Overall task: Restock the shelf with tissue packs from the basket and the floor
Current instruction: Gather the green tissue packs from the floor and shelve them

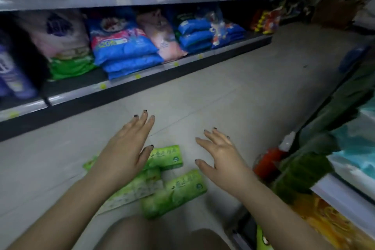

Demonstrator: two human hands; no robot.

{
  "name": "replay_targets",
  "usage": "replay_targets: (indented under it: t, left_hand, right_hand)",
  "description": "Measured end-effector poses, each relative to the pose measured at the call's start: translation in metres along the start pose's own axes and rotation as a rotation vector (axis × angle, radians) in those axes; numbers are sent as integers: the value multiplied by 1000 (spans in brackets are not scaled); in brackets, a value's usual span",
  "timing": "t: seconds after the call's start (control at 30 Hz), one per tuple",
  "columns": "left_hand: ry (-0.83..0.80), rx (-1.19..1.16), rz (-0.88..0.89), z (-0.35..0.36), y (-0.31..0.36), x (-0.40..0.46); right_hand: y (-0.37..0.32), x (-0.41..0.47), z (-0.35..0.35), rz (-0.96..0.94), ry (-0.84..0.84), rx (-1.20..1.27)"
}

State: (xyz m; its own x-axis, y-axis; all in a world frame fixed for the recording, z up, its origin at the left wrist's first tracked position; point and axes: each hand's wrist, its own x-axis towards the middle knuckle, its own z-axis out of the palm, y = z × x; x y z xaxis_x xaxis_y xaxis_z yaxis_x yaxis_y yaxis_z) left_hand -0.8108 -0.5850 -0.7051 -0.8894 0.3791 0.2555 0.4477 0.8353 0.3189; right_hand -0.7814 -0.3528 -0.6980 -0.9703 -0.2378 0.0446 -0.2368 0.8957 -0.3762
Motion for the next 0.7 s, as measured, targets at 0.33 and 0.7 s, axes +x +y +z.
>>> replay_targets:
  t: [0.33, 0.7]
  left_hand:
    - [-162, -125, -194, 72, -67, -85]
    - [-252, 71, -374, 153, -127, -127]
  right_hand:
    - [26, 4, 110, 94, -142, 54]
    - [64, 7, 170, 150, -267, -13]
